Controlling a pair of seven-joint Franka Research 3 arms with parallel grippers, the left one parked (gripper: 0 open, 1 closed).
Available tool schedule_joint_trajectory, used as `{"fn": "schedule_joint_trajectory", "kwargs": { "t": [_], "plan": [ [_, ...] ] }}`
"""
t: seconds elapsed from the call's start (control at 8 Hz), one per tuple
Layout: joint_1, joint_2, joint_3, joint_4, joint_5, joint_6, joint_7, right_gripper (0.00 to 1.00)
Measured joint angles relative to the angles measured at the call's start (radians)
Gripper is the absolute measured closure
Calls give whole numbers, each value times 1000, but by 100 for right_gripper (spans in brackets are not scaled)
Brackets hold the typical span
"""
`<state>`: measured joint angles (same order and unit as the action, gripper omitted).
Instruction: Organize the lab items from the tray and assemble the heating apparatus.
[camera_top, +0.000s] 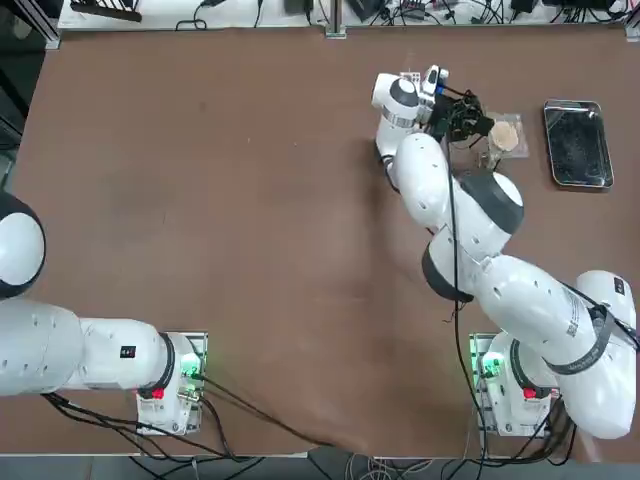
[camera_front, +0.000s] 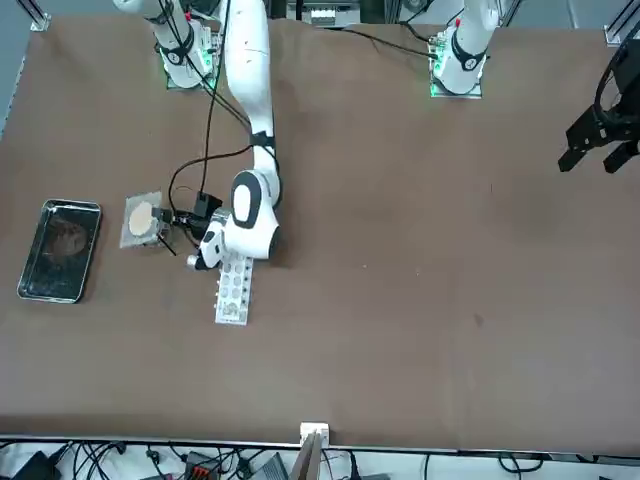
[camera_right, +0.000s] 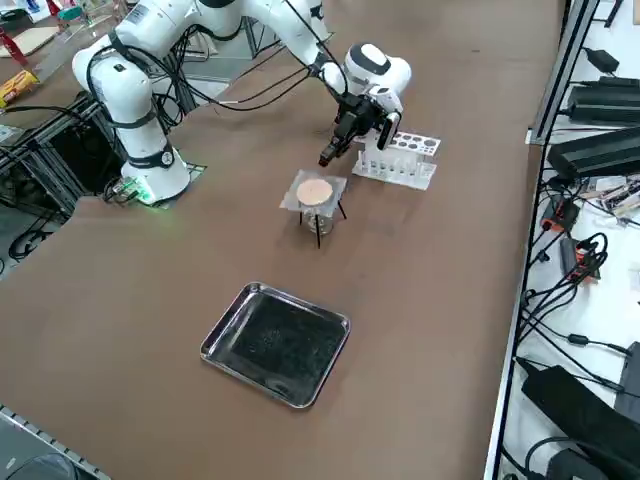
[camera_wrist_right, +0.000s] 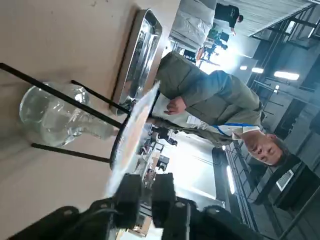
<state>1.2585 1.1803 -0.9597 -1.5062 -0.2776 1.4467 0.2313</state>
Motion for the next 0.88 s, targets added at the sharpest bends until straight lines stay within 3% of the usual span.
{"fn": "schedule_joint_trajectory", "kwargs": {
  "t": [0.5, 0.75, 0.88],
  "plan": [
    [2, -2, 0, 10, 0, -4, 0, 45],
    [11, -28, -10, 21, 0, -16, -11, 12],
    [22, -48, -29, 24, 0, -24, -31, 0]
  ]
}}
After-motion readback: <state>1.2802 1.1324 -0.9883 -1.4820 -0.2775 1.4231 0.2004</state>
